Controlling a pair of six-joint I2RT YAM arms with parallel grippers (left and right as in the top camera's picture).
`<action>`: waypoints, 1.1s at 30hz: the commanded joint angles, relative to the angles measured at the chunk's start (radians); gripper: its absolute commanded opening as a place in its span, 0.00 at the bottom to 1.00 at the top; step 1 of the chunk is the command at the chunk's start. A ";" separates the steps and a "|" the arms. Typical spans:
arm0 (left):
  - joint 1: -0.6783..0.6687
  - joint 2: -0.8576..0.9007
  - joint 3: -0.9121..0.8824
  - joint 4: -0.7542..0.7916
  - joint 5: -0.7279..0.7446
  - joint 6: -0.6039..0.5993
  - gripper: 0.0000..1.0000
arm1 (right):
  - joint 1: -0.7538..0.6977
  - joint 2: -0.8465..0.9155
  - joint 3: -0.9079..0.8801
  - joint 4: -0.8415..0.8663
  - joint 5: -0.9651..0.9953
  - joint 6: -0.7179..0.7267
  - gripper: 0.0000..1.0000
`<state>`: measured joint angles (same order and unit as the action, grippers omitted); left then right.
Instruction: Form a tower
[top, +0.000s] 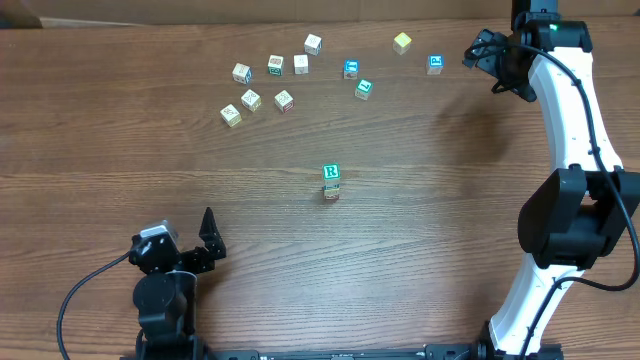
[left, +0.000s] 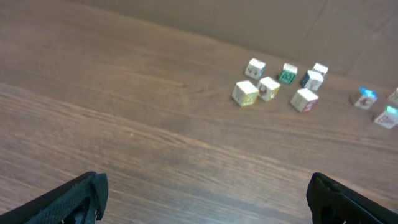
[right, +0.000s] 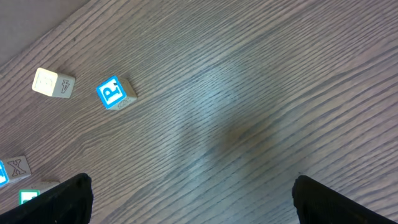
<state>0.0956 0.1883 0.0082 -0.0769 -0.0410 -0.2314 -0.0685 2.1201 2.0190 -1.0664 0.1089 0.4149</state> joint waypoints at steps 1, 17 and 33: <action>-0.005 -0.083 -0.003 0.000 0.008 0.027 0.99 | 0.000 -0.003 0.015 0.003 0.006 -0.005 1.00; -0.093 -0.185 -0.003 -0.001 0.005 0.252 1.00 | 0.000 -0.003 0.015 0.003 0.006 -0.005 1.00; -0.122 -0.185 -0.003 0.002 0.005 0.351 1.00 | 0.000 -0.003 0.015 0.003 0.006 -0.005 1.00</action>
